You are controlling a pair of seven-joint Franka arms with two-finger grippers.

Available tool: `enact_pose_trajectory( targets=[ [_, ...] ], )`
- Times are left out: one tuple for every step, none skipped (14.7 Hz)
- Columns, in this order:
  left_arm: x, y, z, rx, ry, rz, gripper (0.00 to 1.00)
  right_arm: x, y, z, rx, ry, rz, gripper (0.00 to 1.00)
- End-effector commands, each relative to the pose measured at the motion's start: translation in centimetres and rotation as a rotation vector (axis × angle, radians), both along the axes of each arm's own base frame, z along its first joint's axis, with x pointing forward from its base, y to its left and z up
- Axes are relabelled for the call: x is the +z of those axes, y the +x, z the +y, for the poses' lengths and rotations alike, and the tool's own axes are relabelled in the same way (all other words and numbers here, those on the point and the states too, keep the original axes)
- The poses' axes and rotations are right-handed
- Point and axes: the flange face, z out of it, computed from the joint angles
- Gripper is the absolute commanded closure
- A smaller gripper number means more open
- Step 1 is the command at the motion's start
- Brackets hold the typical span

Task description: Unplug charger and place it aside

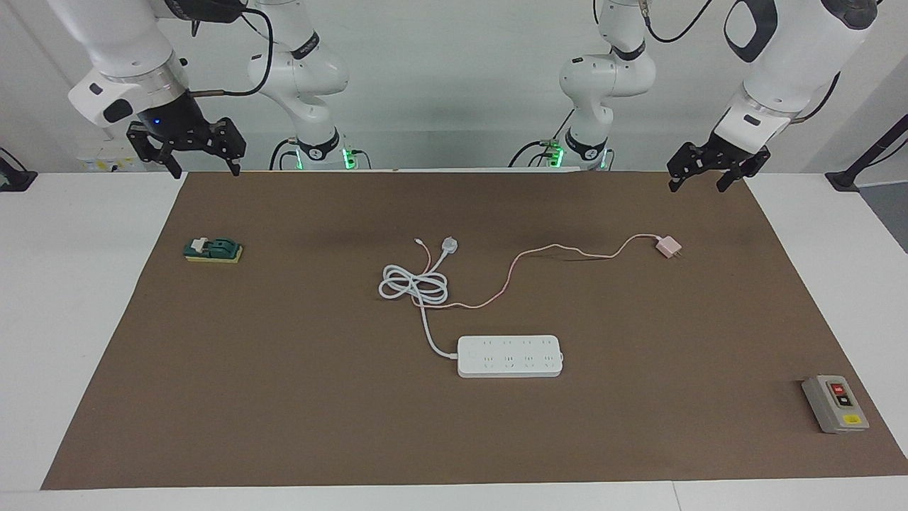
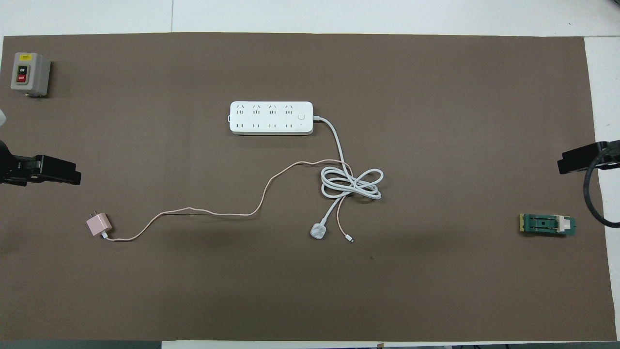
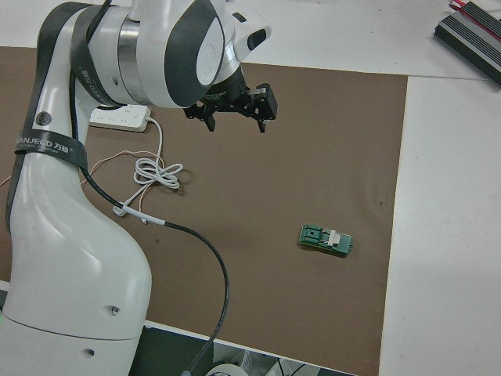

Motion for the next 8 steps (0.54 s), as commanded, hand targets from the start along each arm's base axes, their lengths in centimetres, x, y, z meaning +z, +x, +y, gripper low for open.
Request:
enact_pose_trajectory(
  targets=[
    [0.12,-1.08,-0.39,-0.007,0.001,0.003,0.00,-0.01,-0.67,-0.31,0.004,-0.016,-0.009,0.00],
    [0.01,-1.06,-0.47,-0.008,0.001,0.003,0.00,-0.01,-0.67,-0.23,0.006,-0.016,-0.009,0.00],
    [0.03,-1.03,-0.39,-0.006,0.001,0.000,0.00,-0.01,-0.67,-0.23,0.006,-0.016,-0.009,0.00],
    [0.04,-1.00,-0.31,-0.006,0.001,-0.002,0.00,-0.01,-0.67,-0.31,0.004,-0.016,-0.009,0.00],
    [0.11,-0.85,-0.33,-0.006,-0.001,-0.011,0.00,-0.01,-0.67,-0.23,0.006,-0.016,-0.009,0.00],
    [0.20,-0.73,-0.34,-0.007,-0.001,-0.022,0.00,-0.01,-0.67,-0.31,0.004,-0.016,-0.009,0.00],
    [0.29,-0.61,-0.34,-0.008,-0.002,-0.033,0.00,-0.01,-0.67,-0.23,0.006,-0.016,-0.009,0.00],
    [0.36,-0.59,-0.11,0.013,-0.001,-0.034,0.00,-0.01,-0.67,-0.31,0.004,-0.016,-0.009,0.00]
  ],
)
